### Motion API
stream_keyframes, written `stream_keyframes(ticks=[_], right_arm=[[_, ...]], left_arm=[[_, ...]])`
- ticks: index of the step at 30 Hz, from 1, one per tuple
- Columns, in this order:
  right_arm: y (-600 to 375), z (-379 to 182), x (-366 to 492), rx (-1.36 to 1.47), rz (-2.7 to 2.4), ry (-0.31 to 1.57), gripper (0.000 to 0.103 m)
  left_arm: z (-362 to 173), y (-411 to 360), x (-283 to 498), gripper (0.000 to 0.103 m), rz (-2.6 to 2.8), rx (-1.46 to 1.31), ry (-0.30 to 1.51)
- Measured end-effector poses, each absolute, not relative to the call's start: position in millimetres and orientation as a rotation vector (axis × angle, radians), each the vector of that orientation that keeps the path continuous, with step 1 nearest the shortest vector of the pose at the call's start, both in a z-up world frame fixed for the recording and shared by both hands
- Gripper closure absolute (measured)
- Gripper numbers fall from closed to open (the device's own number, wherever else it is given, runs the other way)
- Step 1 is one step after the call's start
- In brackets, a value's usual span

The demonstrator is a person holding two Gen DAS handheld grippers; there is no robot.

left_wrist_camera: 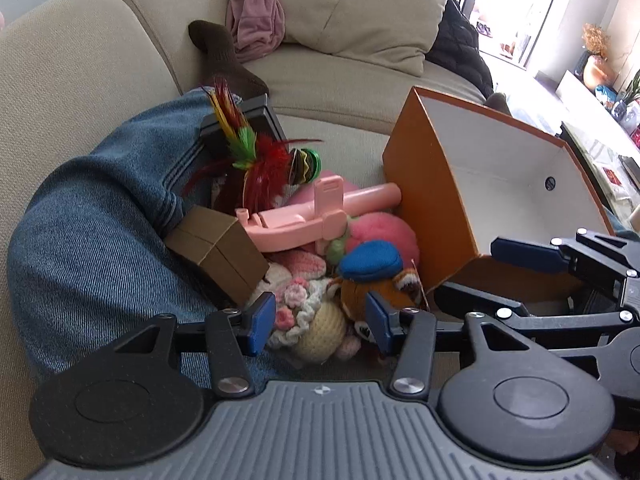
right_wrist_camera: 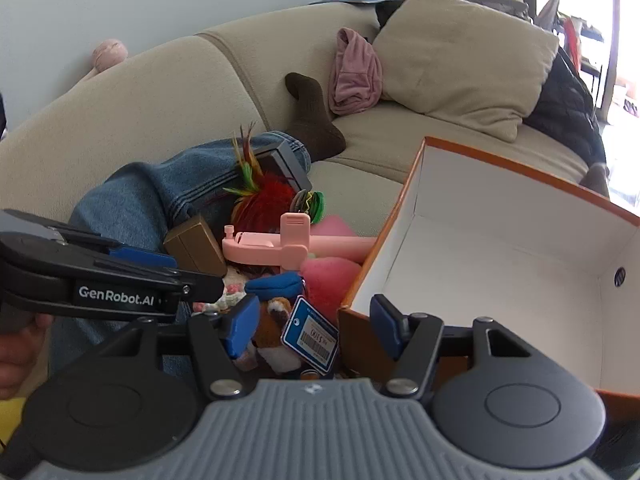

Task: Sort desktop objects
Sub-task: 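Close the left gripper on the small brown cardboard box in the pile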

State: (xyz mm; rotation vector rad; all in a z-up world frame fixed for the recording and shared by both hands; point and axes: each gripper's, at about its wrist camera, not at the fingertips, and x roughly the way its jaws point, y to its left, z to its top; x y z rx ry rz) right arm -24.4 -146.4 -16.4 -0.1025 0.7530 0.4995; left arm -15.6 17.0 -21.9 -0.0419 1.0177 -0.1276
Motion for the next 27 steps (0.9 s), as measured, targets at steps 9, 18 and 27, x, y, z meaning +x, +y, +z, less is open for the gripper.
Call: stream_keyframes(ticks=[9, 18, 27], right_arm=[[-128.9, -36.9, -30.5, -0.227, 0.636, 0.819, 0.050], [-110.4, -60.3, -20.5, -0.329, 0.655, 0.832, 0.049], [-105.2, -71.1, -11.7, -0.364, 0.641, 0.825, 0.053]], left_arm=[[-37.5, 24.3, -9.7, 0.045, -0.088, -0.018, 1.067], [-59.1, 28.1, 8.1, 0.045, -0.097, -0.045, 1.118], [-64.8, 30.0, 14.8, 0.071, -0.125, -0.086, 1.102]])
